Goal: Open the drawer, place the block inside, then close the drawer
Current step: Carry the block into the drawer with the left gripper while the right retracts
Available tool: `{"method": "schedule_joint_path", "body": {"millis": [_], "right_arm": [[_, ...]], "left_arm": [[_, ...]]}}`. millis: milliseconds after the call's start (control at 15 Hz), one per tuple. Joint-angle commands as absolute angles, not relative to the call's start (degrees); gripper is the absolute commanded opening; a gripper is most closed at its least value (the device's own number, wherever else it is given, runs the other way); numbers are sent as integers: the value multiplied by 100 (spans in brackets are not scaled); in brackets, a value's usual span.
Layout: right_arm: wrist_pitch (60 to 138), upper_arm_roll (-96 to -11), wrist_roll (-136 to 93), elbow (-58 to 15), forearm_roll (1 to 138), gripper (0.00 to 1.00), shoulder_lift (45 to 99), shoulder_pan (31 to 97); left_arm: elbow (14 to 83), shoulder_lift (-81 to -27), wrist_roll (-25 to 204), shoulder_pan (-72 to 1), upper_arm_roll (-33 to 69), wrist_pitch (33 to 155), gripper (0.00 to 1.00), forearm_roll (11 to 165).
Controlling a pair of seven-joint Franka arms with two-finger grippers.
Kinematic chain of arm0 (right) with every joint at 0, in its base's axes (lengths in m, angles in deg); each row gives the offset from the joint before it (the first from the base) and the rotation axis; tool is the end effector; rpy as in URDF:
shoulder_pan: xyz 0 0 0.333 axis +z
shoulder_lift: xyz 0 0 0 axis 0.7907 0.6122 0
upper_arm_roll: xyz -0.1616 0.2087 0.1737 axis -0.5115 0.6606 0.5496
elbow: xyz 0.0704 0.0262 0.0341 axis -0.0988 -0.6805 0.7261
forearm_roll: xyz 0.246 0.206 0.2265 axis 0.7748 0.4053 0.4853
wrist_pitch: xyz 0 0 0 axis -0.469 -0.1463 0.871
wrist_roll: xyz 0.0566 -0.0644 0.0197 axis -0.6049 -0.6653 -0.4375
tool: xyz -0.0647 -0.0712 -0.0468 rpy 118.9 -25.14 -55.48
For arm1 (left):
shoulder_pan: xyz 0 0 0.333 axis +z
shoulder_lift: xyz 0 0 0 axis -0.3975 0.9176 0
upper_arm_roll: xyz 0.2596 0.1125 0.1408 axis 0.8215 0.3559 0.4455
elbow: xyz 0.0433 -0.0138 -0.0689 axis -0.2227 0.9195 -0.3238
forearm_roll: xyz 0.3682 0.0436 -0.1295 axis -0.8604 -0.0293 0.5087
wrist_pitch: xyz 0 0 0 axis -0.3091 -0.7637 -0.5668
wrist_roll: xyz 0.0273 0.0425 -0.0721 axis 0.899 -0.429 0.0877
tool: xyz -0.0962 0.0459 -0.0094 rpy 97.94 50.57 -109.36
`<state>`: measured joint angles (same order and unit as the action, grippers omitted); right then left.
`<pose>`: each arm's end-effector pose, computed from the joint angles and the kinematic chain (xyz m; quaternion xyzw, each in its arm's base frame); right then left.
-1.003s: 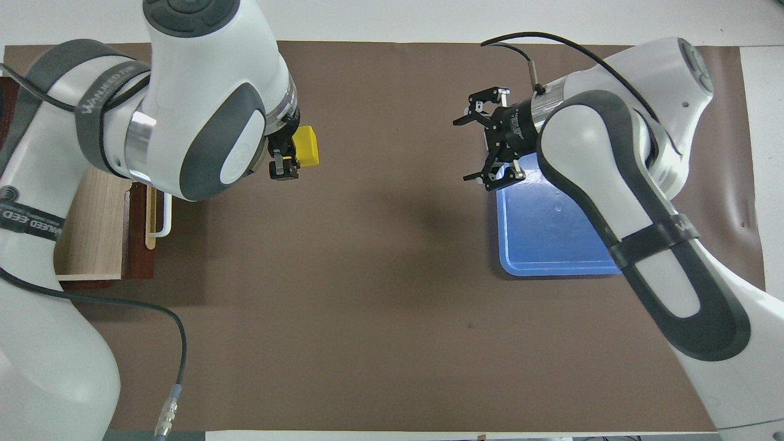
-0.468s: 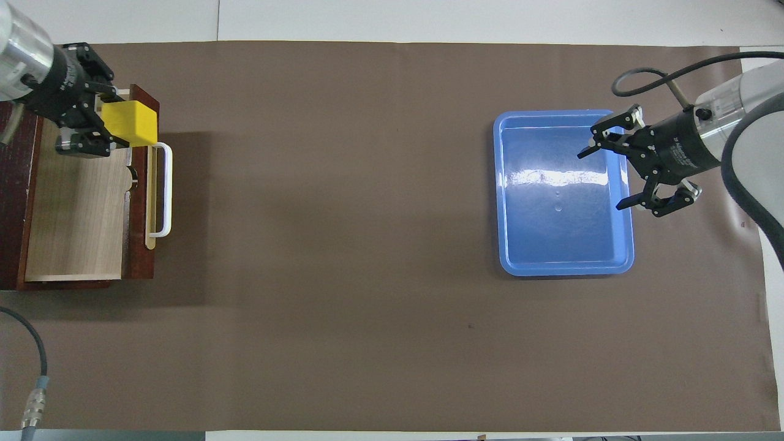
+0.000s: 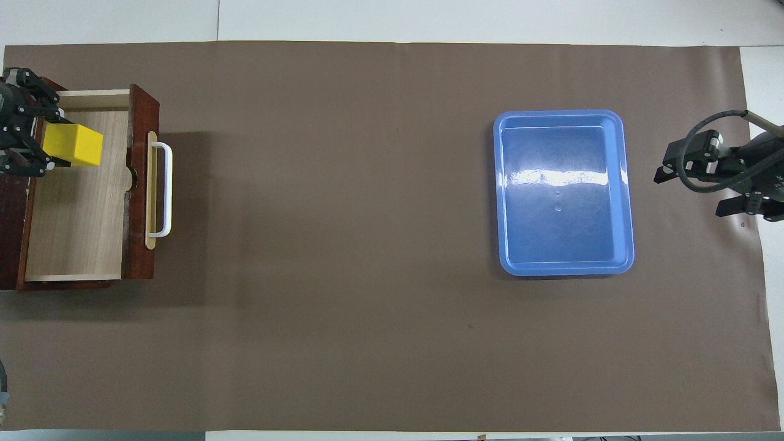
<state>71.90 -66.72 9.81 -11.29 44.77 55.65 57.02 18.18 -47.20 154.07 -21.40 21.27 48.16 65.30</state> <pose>0.5476 -0.0049 0.6072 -0.9741 0.2189 0.0302 0.0473 0.6405 0.0197 0.5497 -0.7518 -0.6587 0.0296 0.0015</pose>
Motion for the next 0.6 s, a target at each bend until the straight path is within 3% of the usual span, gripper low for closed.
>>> {"method": "schedule_joint_path", "body": {"millis": [0, 535], "right_arm": [[7271, -6615, -190, -1347, 4259, 100, 5482, 5541], [7500, -6562, -958, -1567, 3812, 100, 5367, 5647]], "left_arm": [[2752, -5211, 15162, -1982, 2103, 5444, 0, 6564], [3913, -5475, 15074, -1850, 2129, 6359, 0, 6379]]}}
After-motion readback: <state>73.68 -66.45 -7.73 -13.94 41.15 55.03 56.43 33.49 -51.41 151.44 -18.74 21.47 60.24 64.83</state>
